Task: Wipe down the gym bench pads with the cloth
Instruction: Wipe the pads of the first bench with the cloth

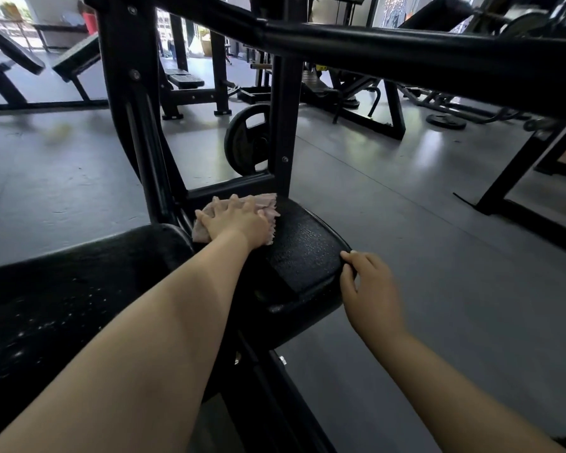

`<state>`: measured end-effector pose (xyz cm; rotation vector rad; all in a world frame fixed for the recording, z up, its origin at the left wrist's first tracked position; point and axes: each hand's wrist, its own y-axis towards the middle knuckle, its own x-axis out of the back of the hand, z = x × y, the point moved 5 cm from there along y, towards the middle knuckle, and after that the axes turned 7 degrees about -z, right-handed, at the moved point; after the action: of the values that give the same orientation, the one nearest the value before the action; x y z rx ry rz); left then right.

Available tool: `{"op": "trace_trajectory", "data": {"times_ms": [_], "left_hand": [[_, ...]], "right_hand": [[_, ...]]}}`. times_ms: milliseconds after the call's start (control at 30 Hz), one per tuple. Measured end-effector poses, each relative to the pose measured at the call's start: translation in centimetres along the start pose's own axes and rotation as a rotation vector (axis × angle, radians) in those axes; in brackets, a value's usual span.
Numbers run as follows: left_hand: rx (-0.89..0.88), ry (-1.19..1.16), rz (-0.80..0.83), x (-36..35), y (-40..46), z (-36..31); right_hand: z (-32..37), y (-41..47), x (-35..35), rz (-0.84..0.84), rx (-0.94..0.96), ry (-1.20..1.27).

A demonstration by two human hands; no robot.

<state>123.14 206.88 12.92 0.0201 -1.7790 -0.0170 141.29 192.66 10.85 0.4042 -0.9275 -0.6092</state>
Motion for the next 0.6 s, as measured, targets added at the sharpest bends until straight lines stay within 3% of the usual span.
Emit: {"op": "trace_trajectory", "data": {"times_ms": [167, 600], "left_hand": [[0.097, -0.088, 0.016, 0.1, -2.5, 1.7], [0.029, -0.108, 0.005, -0.5, -9.9, -1.1]], "right_hand": [[0.0, 0.1, 0.0, 0.005, 0.018, -0.009], [0.0, 0.3, -0.4, -0.003, 0.034, -0.035]]}}
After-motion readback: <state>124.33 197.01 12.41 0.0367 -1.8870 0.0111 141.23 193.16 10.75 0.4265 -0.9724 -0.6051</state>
